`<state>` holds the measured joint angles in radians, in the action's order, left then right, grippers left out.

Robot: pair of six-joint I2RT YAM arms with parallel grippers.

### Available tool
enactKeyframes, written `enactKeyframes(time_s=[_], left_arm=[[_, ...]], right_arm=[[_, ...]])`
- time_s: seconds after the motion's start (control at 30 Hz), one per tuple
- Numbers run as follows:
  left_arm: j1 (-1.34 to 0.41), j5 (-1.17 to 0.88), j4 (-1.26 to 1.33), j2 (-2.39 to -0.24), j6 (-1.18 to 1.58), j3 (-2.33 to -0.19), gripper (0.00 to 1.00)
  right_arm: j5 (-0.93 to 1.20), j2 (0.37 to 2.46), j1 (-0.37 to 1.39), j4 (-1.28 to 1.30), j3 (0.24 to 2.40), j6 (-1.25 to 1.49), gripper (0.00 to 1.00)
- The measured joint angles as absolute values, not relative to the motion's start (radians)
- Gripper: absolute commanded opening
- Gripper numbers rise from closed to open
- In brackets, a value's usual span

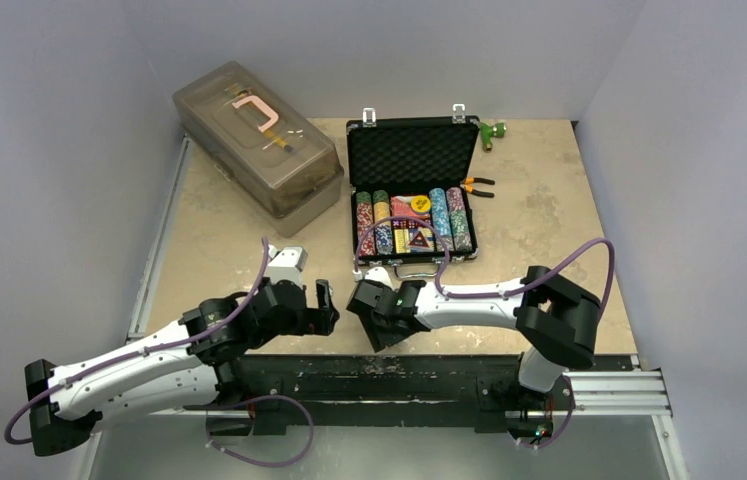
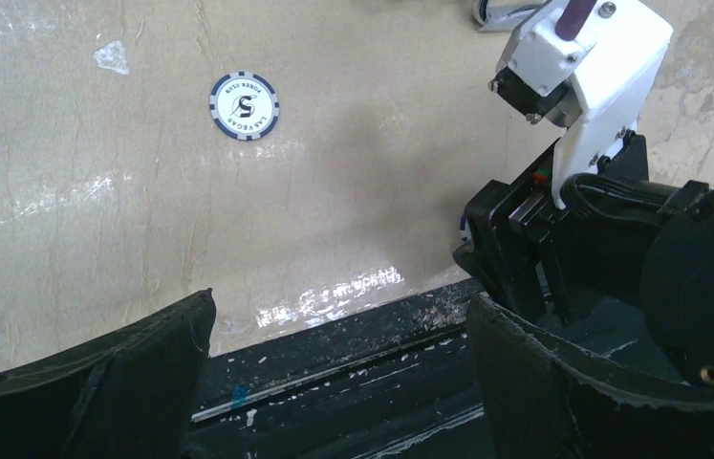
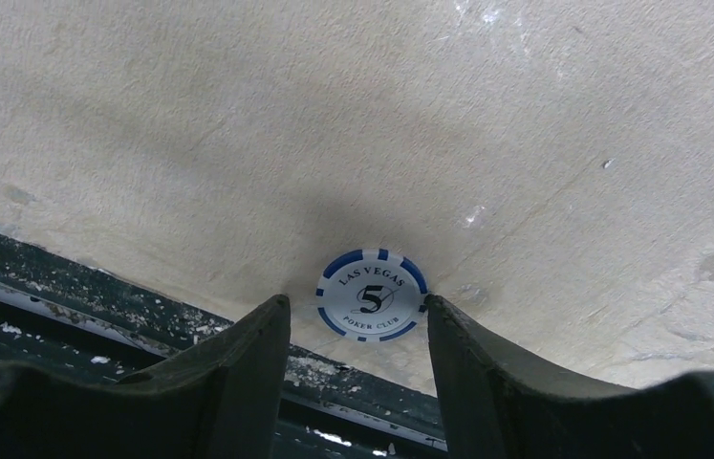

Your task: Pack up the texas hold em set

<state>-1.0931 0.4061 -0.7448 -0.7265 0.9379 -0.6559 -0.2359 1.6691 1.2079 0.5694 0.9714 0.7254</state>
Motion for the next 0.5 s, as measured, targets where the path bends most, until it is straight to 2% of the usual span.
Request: enactKeyframes(time_s=[0.1, 0.5], left_arm=[[-1.093, 0.406, -0.753, -0.707, 0.932, -0.656, 1.0], [-1.093, 0.404, -0.767, -0.699, 0.931, -0.656, 1.0]], right_arm=[[-0.224, 1.669, 1.19, 0.568, 0.971, 0.721, 0.52], [-0.221, 1.669, 1.177, 0.561, 0.97, 0.714, 0.41]])
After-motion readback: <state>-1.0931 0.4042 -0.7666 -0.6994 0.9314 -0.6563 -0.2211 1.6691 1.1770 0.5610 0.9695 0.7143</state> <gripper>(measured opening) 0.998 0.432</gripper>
